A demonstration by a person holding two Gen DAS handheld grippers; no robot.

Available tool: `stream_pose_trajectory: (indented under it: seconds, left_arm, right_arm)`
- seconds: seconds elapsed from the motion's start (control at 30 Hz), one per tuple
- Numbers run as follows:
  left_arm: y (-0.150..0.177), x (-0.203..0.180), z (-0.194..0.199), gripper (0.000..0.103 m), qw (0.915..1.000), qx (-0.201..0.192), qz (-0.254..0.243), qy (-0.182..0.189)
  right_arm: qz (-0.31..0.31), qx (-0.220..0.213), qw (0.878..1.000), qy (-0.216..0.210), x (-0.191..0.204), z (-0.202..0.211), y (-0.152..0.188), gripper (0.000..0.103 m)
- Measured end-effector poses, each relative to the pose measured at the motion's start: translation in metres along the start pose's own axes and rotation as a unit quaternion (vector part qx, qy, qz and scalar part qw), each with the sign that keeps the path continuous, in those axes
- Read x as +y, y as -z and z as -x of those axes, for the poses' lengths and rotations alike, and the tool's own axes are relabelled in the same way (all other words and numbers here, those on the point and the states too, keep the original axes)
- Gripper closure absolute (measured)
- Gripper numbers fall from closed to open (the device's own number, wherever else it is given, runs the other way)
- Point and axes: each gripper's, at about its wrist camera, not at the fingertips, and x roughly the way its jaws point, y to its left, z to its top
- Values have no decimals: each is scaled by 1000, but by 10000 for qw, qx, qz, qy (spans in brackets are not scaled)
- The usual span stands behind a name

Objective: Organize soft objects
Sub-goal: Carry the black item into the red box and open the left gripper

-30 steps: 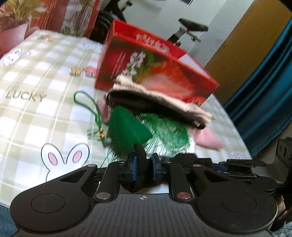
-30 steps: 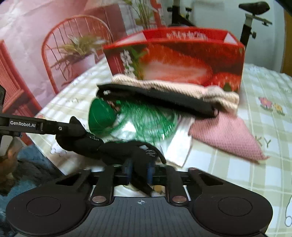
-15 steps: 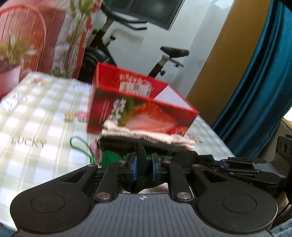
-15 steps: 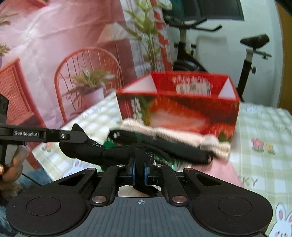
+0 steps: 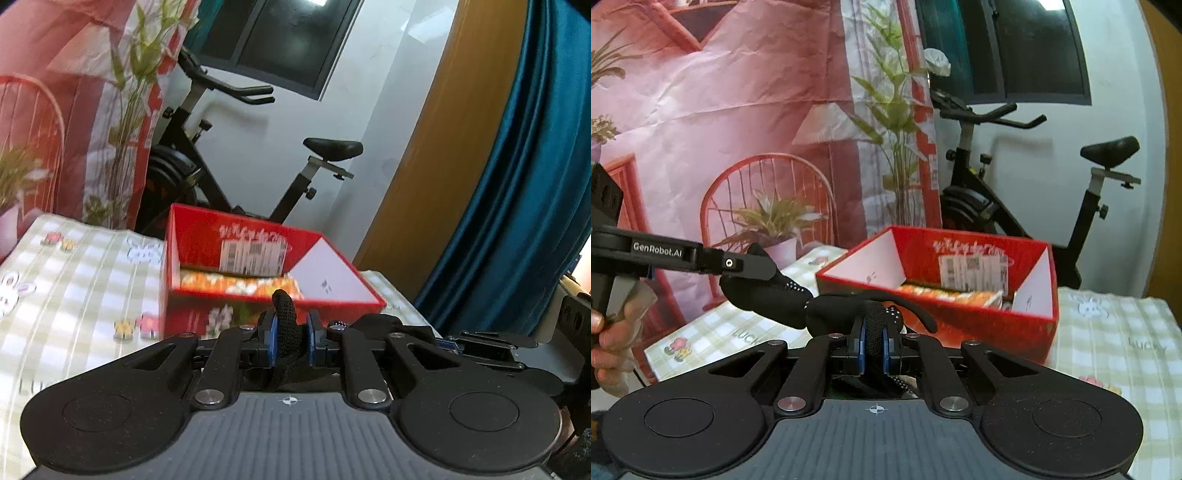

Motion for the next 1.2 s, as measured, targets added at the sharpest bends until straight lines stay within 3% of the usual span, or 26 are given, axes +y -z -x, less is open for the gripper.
stream_pose_trajectory:
  seconds: [0.37, 0.57, 0.73, 0.97, 1.07, 1.13, 1.2]
  left_arm:
    - [-37, 11, -38, 87, 9999, -14, 1, -110]
    - [-53, 20, -73, 87, 9993, 214, -43, -292]
    - [-63, 28, -104, 86, 9976, 457, -85, -511]
    - [-60, 38, -135, 84, 9932, 890, -187, -724]
    - [-57, 40, -138, 68, 9915, 999, -267, -793]
    - [-57, 40, -136, 42, 9915, 948, -279, -845]
    - [-57, 41, -132, 40, 9918, 885, -262, -884]
  right_arm:
    - [286, -104, 9995, 84, -28, -44, -38, 95]
    - [312, 0, 9993, 187, -47, -79, -57, 95]
    - [236, 310, 9989, 256, -63, -115, -64, 95]
    - [-208, 800, 9962, 256, -82, -152, -49, 95]
    - [-278, 907, 9951, 279, -85, -157, -40, 92]
    - [-288, 939, 9946, 332, -86, -156, -38, 88]
    - [-272, 925, 9945, 398, -85, -153, -37, 80]
